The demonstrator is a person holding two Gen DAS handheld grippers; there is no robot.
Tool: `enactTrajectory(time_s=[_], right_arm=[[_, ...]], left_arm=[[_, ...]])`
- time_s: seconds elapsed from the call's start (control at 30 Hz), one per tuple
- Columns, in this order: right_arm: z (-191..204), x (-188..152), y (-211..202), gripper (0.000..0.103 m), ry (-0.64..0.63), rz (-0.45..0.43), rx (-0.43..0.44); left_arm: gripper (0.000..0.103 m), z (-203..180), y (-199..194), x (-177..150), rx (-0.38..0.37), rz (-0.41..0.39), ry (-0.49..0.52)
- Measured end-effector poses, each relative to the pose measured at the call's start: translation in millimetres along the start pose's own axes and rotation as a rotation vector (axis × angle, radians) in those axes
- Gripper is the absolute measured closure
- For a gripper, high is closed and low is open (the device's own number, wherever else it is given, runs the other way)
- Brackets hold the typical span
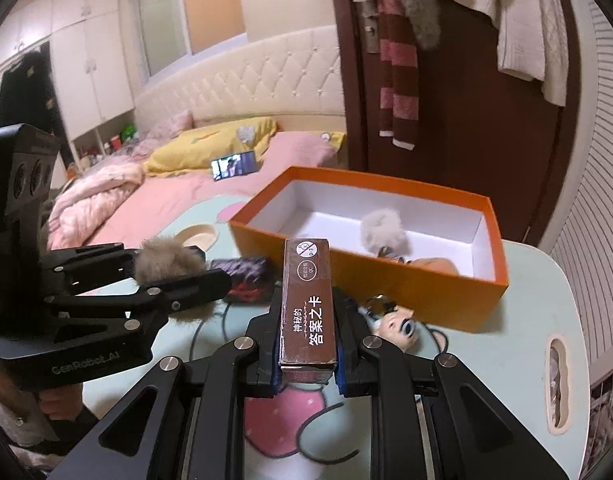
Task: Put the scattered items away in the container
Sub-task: 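Lower the brown pompom and card box into the orange box and release both, then lift both open tools out of the box toward the remaining items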
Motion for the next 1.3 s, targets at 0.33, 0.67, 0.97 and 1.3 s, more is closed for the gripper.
enactTrajectory(time_s=[0.33, 0.67, 0.97, 1.3], right_arm=[[-35.4, 44.5, 17.6, 0.085, 0.063, -0.045, -0.083], [-60.6, 68.0, 52.0, 0.085, 0.090, -0.030, -0.115], [-71.1, 71.7, 66.0, 0.084, 0.101, -0.016, -0.136], [-94.2, 76.1, 62.3, 0.042, 0.191, -0.047, -0.183]], left_arm=[[0.066, 6.9, 38.7, 43.4, -0.003, 0.023, 0.012], [0.066, 12.0, 79.2, 67.4, -0.016, 0.054, 0.026], [0.063, 23.6, 98.5, 70.3, -0.003, 0.085, 0.002], [0.021, 38.8, 95.4, 66.7, 0.043, 0.068, -0.084]])
Point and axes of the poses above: each gripper's, at about its wrist camera, not at the fingertips, and y roughly the way its jaws point, z to its left, x to its top, the point moved 7 cm from there along y, roughly the way its jaws point, and after that the axes turned 13 degrees about y, right-handed, at the moved point
